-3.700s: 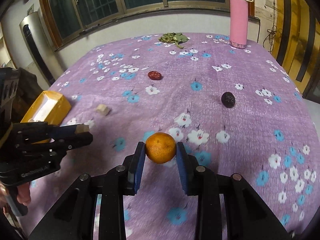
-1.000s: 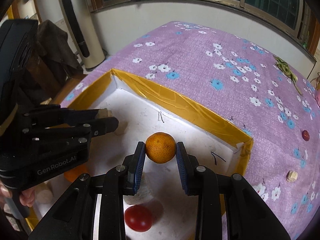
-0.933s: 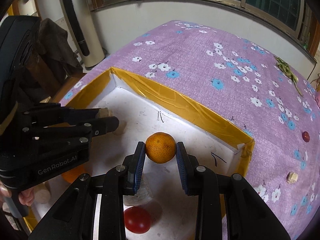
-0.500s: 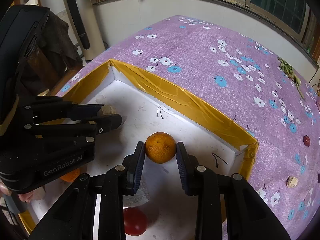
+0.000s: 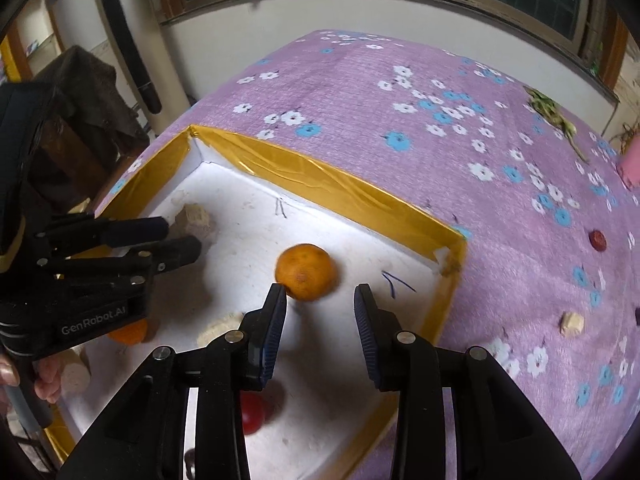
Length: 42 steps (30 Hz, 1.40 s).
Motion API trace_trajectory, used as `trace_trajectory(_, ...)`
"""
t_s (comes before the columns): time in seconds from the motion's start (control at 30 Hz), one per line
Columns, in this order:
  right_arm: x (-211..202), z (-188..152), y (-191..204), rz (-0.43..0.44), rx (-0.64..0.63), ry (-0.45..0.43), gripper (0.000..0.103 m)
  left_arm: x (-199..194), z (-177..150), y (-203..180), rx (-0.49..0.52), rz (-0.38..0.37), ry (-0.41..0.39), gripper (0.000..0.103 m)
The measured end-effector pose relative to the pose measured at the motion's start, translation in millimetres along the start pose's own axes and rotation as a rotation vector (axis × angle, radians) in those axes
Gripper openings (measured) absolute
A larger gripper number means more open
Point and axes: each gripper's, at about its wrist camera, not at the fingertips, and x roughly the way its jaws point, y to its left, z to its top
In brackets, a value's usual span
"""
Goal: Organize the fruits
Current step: 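Carry the cube and orange into the white tray and open both tools, then move both tools to the cloth and grasp the dark plum with the right tool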
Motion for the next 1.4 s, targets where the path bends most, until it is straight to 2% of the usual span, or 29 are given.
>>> trace_trajectory(0.2, -13, -8, -5, 0.009, 0.028, -0.015, 0.034, -11, -10, -4, -0.004, 0.023, -0.02, 0.061)
trace_trajectory(0.43, -31, -24, -4, 0.022, 0.024, -0.035, 0.034, -28, -22, -7, -0.023, 0.04, -0.043, 0.062)
trace_trajectory(0.53, -44, -33, -4, 0.048, 0.028, -0.053, 0.034, -35, -27, -13, -0.021, 0.054, -0.053, 0.066)
trace_trajectory(0.7, -63, -49, -6, 0.056, 0.013, -0.065, 0.036, -48, -37, -30, -0.018, 0.069, -0.061, 0.071)
trace_trajectory(0.83, -74, -67, -22, 0.069, 0.031, -0.061, 0.037, -57, -45, -51, -0.005, 0.064, -0.07, 0.074)
trace_trajectory(1.03, -88, -102, -69, 0.056, 0.106, -0.057, 0.037, -67, -50, -102, 0.063, 0.05, -0.078, 0.075)
trace_trajectory(1.17, -97, -122, -116, 0.006, 0.179, -0.061, 0.037, -70, -47, -141, 0.12, 0.026, -0.083, 0.076)
trace_trajectory(1.4, -118, -129, -226, -0.089, 0.356, -0.123, 0.037, -58, -37, -207, 0.213, -0.001, -0.068, 0.078)
